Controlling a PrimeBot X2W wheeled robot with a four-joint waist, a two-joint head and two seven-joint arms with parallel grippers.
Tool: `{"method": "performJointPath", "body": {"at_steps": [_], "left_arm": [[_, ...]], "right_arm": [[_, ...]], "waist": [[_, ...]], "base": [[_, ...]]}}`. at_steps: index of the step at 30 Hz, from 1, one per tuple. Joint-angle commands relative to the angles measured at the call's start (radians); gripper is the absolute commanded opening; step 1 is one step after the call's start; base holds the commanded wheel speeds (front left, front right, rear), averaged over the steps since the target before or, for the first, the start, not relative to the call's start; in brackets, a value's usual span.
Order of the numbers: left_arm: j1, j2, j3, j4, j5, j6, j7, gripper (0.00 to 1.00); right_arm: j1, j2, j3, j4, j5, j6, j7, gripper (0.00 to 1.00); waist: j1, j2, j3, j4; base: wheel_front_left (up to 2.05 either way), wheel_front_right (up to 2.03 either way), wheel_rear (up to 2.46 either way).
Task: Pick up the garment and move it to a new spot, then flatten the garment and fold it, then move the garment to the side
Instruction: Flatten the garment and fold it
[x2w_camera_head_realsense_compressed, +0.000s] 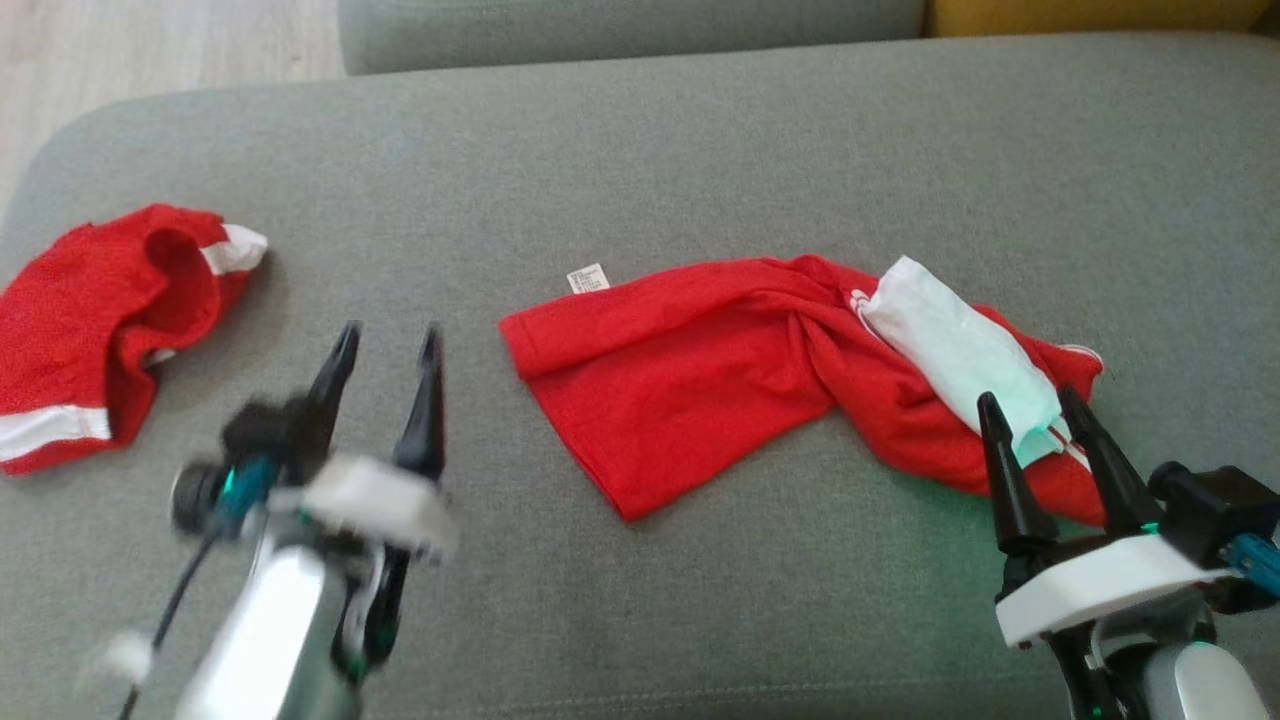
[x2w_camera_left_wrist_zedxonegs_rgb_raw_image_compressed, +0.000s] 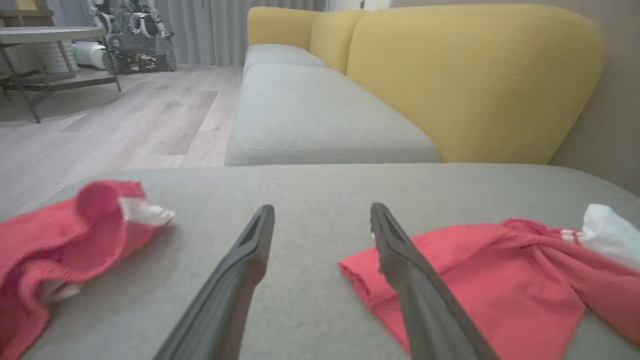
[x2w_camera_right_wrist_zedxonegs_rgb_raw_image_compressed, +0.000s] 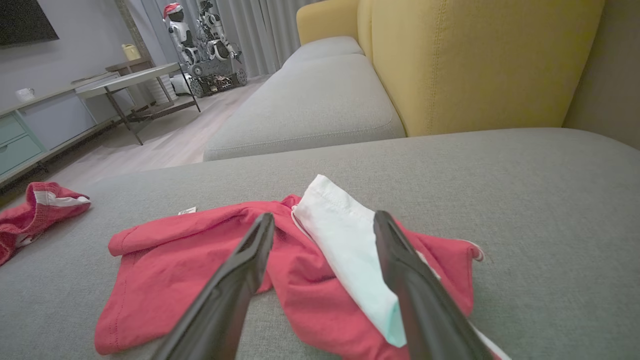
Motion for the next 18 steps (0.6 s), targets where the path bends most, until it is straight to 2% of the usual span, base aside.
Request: {"method": "performJointPath", "body": {"at_steps": [1, 9, 12, 13, 18], "left_arm": [[-0.128, -0.005, 0.019, 0.003, -0.004, -0.021, 0.011, 1.0], [-0.347, -0.068, -0.008, 0.299, -0.059, -0.107, 0.076, 1.0], [-0.391, -0.081, -0.006, 0.433, -0.087, -0.133, 0.103, 1.0], [-0.391, -0.081, -0.006, 0.433, -0.087, -0.133, 0.103, 1.0], [-0.438, -0.095, -0.003, 0.601, -0.124, -0.171, 0.127, 1.0]], "right_arm": [[-0.049, -0.007, 0.03, -0.04, -0.004, -0.001, 0.003, 1.0], [-0.088, -0.011, 0.056, -0.026, 0.004, -0.001, 0.001, 1.0], [-0.094, -0.01, 0.06, -0.018, 0.009, -0.001, -0.002, 1.0], [-0.094, -0.01, 0.06, -0.018, 0.009, -0.001, -0.002, 1.0], [-0.09, -0.007, 0.059, -0.009, 0.021, -0.001, -0.006, 1.0]], "waist": [[0.0, 0.0, 0.018, -0.011], [0.0, 0.0, 0.069, -0.058], [0.0, 0.0, 0.081, -0.073], [0.0, 0.0, 0.081, -0.073], [0.0, 0.0, 0.092, -0.084]], "base": [[0.0, 0.0, 0.0], [0.0, 0.0, 0.0], [0.0, 0.0, 0.0], [0.0, 0.0, 0.0], [0.0, 0.0, 0.0]]}}
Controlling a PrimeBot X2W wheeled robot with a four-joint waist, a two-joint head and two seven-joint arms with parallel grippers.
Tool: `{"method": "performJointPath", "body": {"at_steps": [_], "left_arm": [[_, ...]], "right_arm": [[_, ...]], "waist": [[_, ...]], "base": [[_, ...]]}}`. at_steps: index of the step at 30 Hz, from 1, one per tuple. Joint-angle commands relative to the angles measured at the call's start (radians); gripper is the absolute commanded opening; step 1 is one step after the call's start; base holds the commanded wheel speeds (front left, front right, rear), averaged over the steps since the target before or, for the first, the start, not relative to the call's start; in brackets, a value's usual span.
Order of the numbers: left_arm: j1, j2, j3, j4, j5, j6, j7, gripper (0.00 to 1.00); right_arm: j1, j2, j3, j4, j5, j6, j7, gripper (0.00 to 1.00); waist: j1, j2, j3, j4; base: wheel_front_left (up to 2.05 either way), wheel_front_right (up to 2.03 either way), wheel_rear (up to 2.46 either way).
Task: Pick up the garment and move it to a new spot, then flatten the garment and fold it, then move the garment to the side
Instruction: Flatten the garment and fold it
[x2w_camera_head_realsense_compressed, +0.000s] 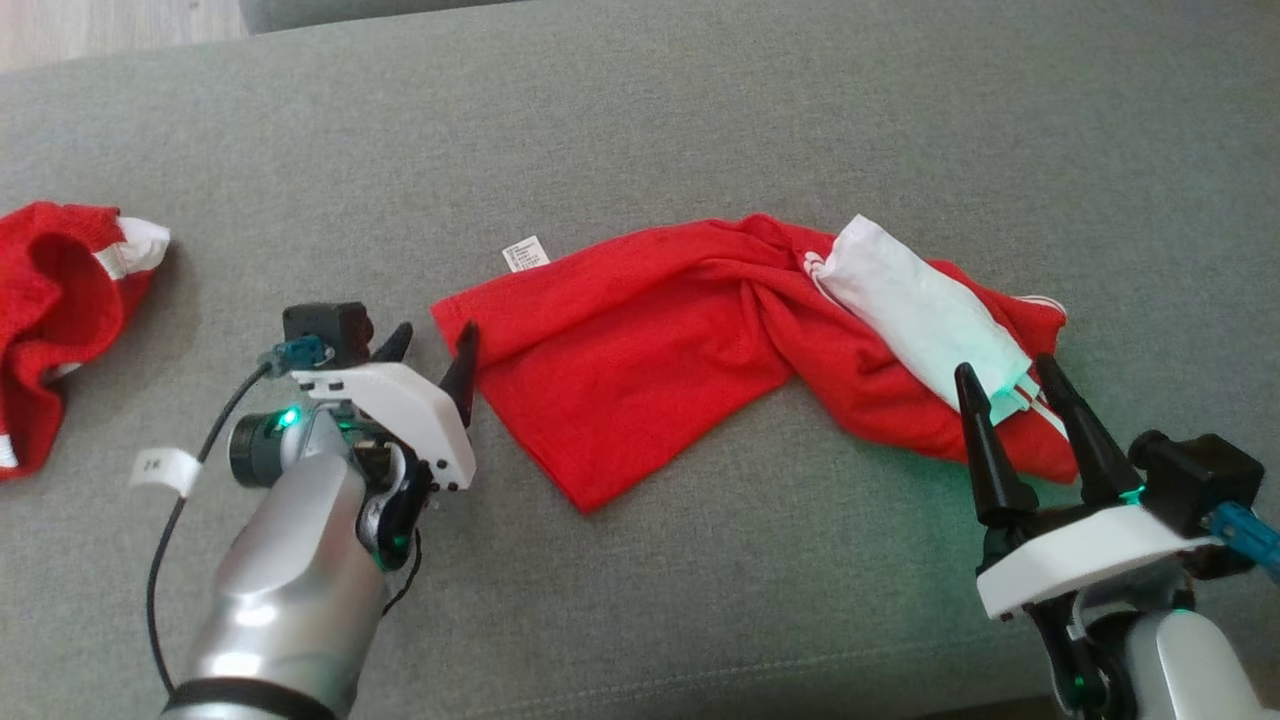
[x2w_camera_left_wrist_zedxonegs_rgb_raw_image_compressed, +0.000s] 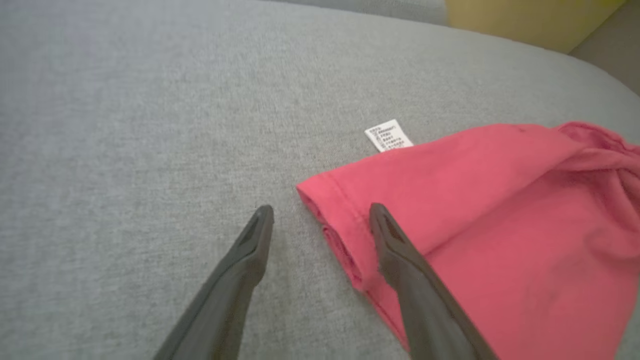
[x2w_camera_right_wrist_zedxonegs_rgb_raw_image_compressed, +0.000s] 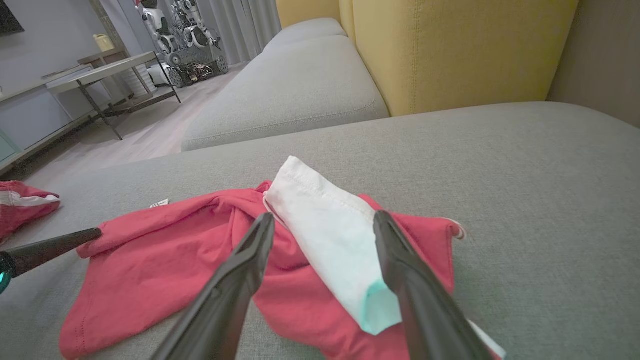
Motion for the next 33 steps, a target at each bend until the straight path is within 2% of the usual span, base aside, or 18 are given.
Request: {"method": "performJointPath", "body": {"at_steps": [1, 7, 8, 12, 14, 24, 33], "left_arm": [[-0.061, 0.016, 0.031, -0.01, -0.006, -0.006, -0.001, 1.0], [-0.107, 0.006, 0.016, 0.102, -0.02, -0.043, 0.001, 1.0], [-0.113, 0.004, 0.01, 0.115, -0.019, -0.049, -0.001, 0.93], [-0.135, -0.002, -0.012, 0.156, -0.015, -0.065, -0.023, 0.42], [-0.144, -0.004, -0.017, 0.179, -0.015, -0.067, -0.031, 0.0], [-0.183, -0.006, -0.026, 0.254, -0.01, -0.062, -0.116, 0.0], [-0.211, -0.018, -0.047, 0.29, -0.012, -0.068, -0.151, 0.0]], "right_arm": [[-0.026, -0.008, 0.022, -0.031, 0.008, -0.001, -0.005, 1.0], [-0.024, -0.016, 0.009, -0.03, 0.012, -0.001, 0.001, 1.0], [-0.023, -0.015, 0.007, -0.029, 0.014, -0.001, 0.003, 1.0], [-0.022, -0.014, -0.004, -0.02, 0.023, -0.001, 0.008, 1.0], [-0.023, -0.015, -0.005, -0.017, 0.026, -0.001, 0.011, 1.0], [-0.037, -0.031, -0.073, 0.029, 0.037, -0.001, 0.06, 1.0], [-0.139, -0.05, -0.029, 0.178, 0.106, -0.001, 0.085, 1.0]], "waist": [[0.0, 0.0, 0.003, -0.002], [0.0, 0.0, 0.004, -0.009], [0.0, 0.0, 0.003, -0.009], [0.0, 0.0, 0.003, -0.011], [0.0, 0.0, 0.003, -0.014], [0.0, 0.0, 0.004, -0.015], [0.0, 0.0, 0.016, 0.002]], "base": [[0.0, 0.0, 0.0], [0.0, 0.0, 0.0], [0.0, 0.0, 0.0], [0.0, 0.0, 0.0], [0.0, 0.0, 0.0], [0.0, 0.0, 0.0], [0.0, 0.0, 0.0]]}}
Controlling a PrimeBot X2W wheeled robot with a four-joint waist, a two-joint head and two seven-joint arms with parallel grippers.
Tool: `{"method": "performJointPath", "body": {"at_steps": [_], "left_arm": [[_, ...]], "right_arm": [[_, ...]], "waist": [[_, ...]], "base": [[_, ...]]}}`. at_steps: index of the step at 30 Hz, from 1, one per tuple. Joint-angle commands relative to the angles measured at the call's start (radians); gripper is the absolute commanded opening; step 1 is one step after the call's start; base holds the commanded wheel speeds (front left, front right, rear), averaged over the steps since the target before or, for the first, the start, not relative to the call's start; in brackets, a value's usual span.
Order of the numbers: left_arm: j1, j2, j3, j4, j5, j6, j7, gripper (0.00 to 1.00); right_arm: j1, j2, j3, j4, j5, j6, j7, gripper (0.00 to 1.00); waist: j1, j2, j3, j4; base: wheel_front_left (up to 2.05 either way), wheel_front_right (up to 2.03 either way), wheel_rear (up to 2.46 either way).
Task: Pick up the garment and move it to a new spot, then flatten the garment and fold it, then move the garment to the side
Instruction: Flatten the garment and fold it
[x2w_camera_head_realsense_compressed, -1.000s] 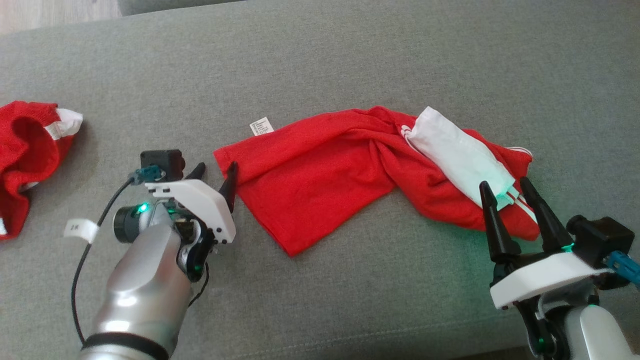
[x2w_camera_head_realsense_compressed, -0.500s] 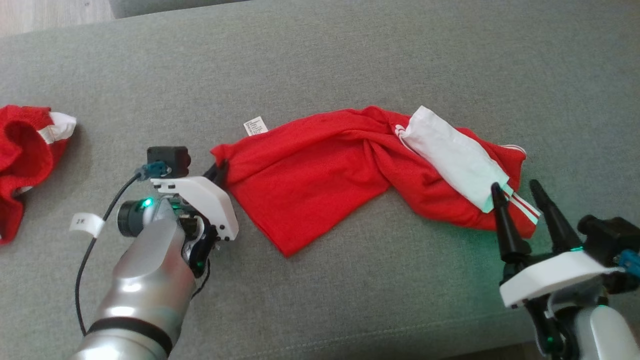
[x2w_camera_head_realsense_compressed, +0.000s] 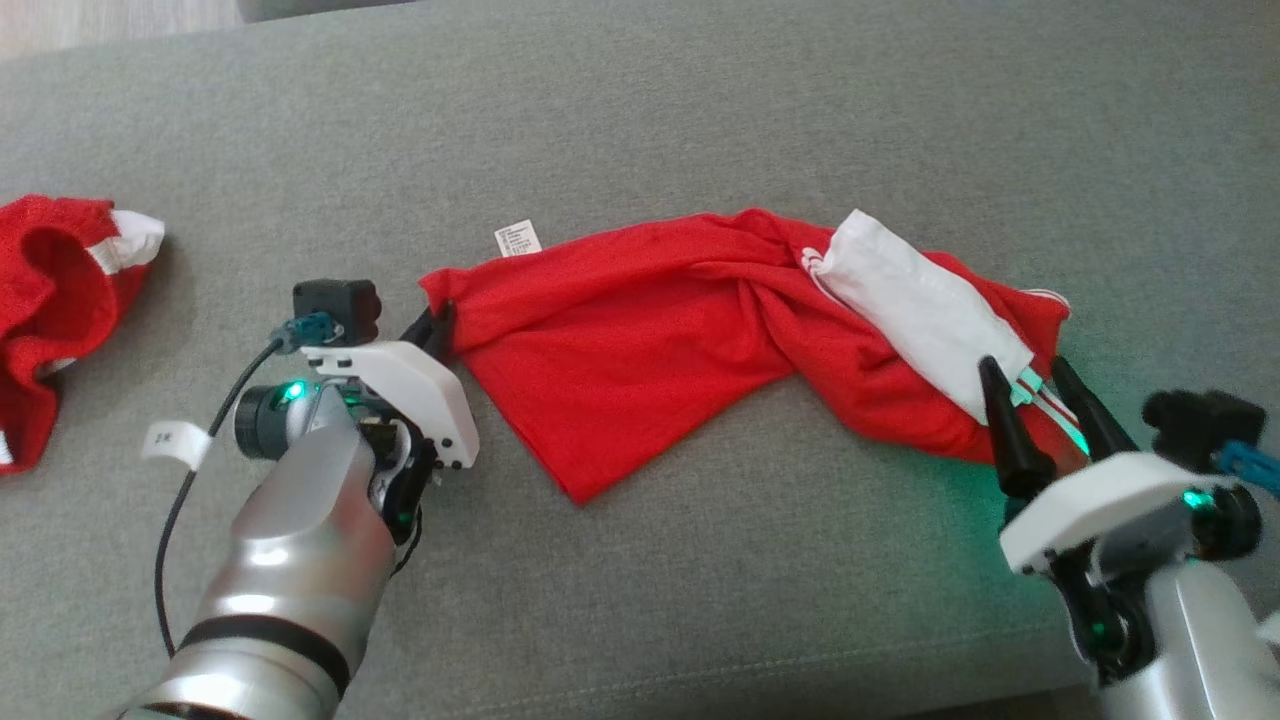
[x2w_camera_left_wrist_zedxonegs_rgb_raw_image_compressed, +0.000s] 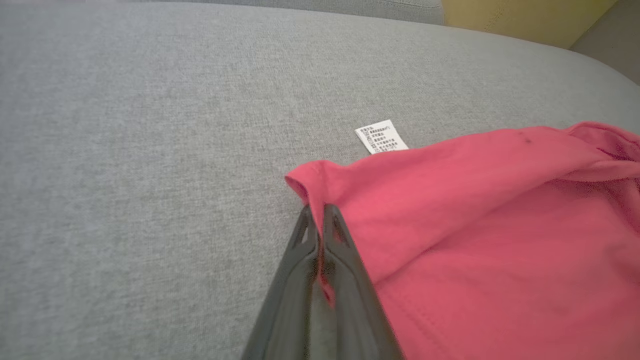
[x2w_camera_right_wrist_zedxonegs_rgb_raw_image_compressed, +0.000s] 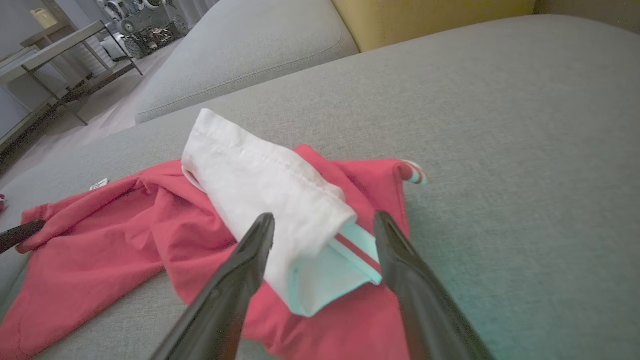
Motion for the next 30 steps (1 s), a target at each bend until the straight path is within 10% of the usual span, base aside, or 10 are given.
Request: {"method": "performJointPath", "body": {"at_steps": [1, 3, 4, 5, 7, 30], "left_arm": [[-0.049, 0.019, 0.014, -0.012, 0.004, -0.001, -0.022, 0.0], [-0.054, 0.016, 0.008, -0.011, 0.004, -0.003, -0.035, 0.0], [-0.056, 0.016, 0.005, -0.013, 0.005, -0.004, -0.041, 0.0], [-0.056, 0.016, 0.005, -0.013, 0.005, -0.004, -0.041, 0.0], [-0.058, 0.015, 0.002, -0.021, 0.007, -0.006, -0.052, 0.0], [0.057, 0.213, 0.154, -0.791, 0.114, 0.083, -0.015, 0.0]], "right_arm": [[-0.053, -0.018, 0.034, 0.002, 0.023, -0.001, 0.002, 1.0], [-0.085, -0.016, 0.049, 0.054, 0.061, -0.001, 0.016, 1.0], [-0.094, -0.016, 0.055, 0.068, 0.078, -0.001, 0.021, 0.73], [-0.094, -0.016, 0.055, 0.068, 0.078, -0.001, 0.021, 0.73], [-0.11, -0.024, 0.068, 0.078, 0.099, -0.001, 0.015, 0.0], [-0.355, -0.267, -0.072, -0.311, 0.053, -0.001, -0.029, 0.0]], "waist": [[0.0, 0.0, 0.006, 0.006], [0.0, 0.0, 0.009, 0.012], [0.0, 0.0, 0.01, 0.015], [0.0, 0.0, 0.01, 0.015], [0.0, 0.0, 0.011, 0.021], [0.0, 0.0, -0.1, 0.053]], "base": [[0.0, 0.0, 0.0], [0.0, 0.0, 0.0], [0.0, 0.0, 0.0], [0.0, 0.0, 0.0], [0.0, 0.0, 0.0], [0.0, 0.0, 0.0]]}}
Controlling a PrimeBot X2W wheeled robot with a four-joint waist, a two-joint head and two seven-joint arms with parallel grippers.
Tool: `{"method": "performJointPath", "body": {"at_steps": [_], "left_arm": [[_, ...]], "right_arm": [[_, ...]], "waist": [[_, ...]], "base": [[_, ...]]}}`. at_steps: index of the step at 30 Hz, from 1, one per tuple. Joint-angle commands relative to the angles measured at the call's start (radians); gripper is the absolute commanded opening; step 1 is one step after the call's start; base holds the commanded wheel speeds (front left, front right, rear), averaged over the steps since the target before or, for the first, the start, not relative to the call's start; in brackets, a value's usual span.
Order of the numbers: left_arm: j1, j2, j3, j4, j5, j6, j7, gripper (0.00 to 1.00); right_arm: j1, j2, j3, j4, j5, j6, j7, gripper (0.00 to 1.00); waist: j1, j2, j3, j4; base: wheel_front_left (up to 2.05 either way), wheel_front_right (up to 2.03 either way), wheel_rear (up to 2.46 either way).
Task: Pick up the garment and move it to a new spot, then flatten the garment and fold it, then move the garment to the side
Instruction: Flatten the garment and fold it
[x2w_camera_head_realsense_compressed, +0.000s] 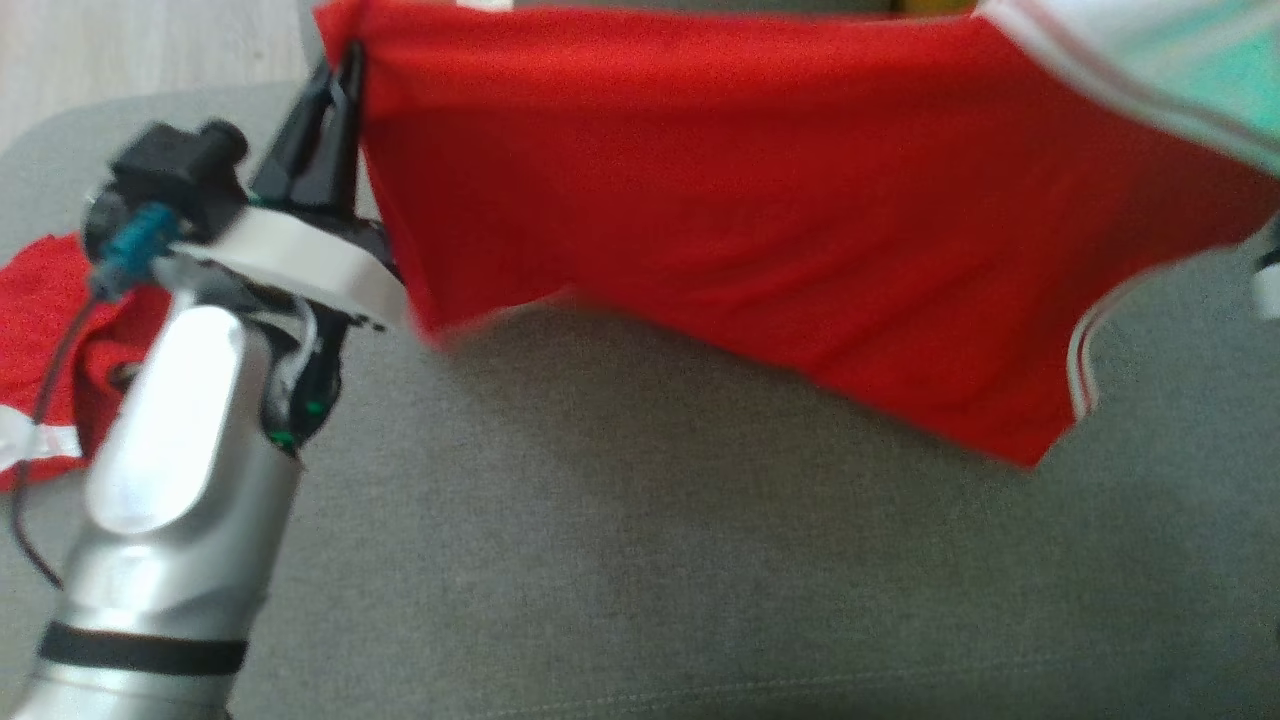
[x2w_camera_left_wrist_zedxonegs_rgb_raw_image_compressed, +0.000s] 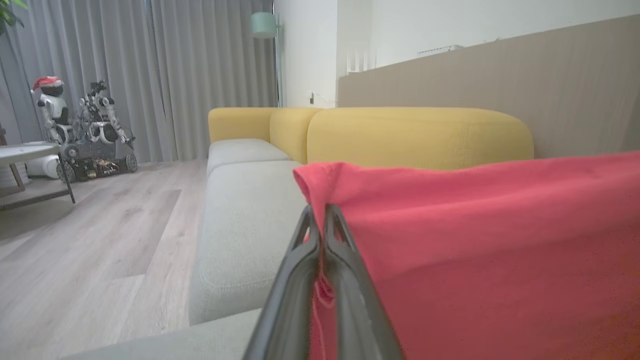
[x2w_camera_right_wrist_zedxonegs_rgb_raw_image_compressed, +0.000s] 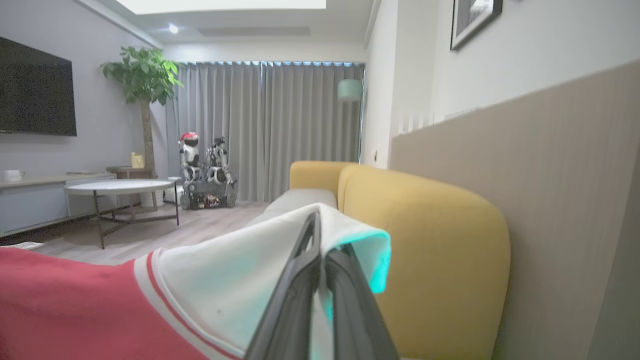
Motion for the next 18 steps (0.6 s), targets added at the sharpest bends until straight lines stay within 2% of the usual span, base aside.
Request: {"method": "performJointPath", "body": {"at_steps": [1, 9, 18], "left_arm": [[-0.032, 0.05, 0.048, -0.063, -0.01, 0.008, 0.016, 0.0], [0.004, 0.112, 0.085, -0.331, -0.046, 0.038, 0.153, 0.0], [0.071, 0.15, 0.111, -0.535, -0.07, 0.077, 0.24, 0.0]], "right_arm": [[-0.044, -0.031, -0.005, -0.053, 0.005, -0.001, 0.01, 0.0], [-0.105, -0.085, -0.08, -0.163, 0.012, -0.001, 0.083, 0.0], [-0.1, -0.085, -0.098, -0.205, 0.03, -0.001, 0.129, 0.0]], "waist": [[0.0, 0.0, -0.017, 0.008], [0.0, 0.0, -0.068, 0.027], [0.0, 0.0, -0.105, 0.031]], "base": [[0.0, 0.0, 0.0], [0.0, 0.0, 0.0], [0.0, 0.0, 0.0]]}}
